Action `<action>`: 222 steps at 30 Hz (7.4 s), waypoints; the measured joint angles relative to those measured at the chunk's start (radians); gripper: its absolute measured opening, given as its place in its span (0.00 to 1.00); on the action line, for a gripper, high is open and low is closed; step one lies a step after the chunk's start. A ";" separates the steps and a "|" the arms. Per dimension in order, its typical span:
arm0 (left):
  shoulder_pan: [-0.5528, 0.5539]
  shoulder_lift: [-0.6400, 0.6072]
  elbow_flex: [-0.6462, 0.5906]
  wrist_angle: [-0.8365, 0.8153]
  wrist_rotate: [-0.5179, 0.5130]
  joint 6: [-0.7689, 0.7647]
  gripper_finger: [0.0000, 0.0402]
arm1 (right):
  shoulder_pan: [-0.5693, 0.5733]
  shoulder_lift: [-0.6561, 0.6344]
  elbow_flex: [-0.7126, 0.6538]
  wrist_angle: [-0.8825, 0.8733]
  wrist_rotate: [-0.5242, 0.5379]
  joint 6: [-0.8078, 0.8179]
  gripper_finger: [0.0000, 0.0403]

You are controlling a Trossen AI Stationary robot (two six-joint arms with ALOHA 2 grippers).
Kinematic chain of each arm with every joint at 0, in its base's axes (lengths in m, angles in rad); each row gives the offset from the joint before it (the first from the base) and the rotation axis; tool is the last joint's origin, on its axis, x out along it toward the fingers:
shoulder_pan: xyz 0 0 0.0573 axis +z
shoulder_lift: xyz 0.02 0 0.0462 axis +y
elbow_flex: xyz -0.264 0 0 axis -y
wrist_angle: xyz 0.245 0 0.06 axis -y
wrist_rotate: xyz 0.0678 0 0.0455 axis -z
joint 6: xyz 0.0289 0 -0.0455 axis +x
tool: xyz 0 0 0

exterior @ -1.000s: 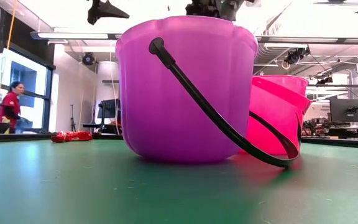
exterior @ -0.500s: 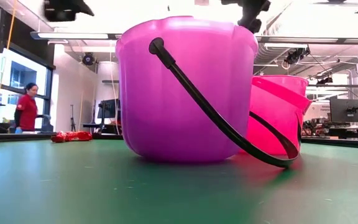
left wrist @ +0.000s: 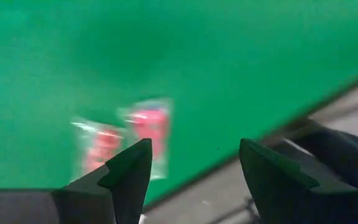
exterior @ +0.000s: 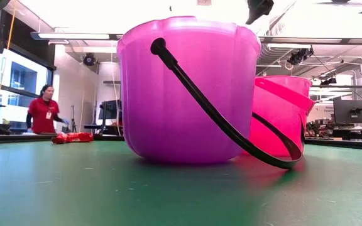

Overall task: Sort candy by brand, put in halloween buckets
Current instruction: Put the red gummy into the orange bucket, then put the green gummy into the orange bucket, then put the orange gummy into the orange bucket

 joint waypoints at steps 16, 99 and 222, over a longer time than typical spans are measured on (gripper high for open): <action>0.011 0.165 0.076 -0.127 0.029 0.042 0.57 | 0.064 0.000 0.000 0.006 0.000 0.011 0.59; 0.891 -0.513 -0.372 0.622 -0.098 1.158 0.60 | -0.374 -0.104 -0.644 0.261 0.246 0.980 0.59; -0.134 0.070 -0.136 0.041 0.089 -0.092 0.54 | 0.090 -0.194 -0.581 0.353 0.162 0.374 0.55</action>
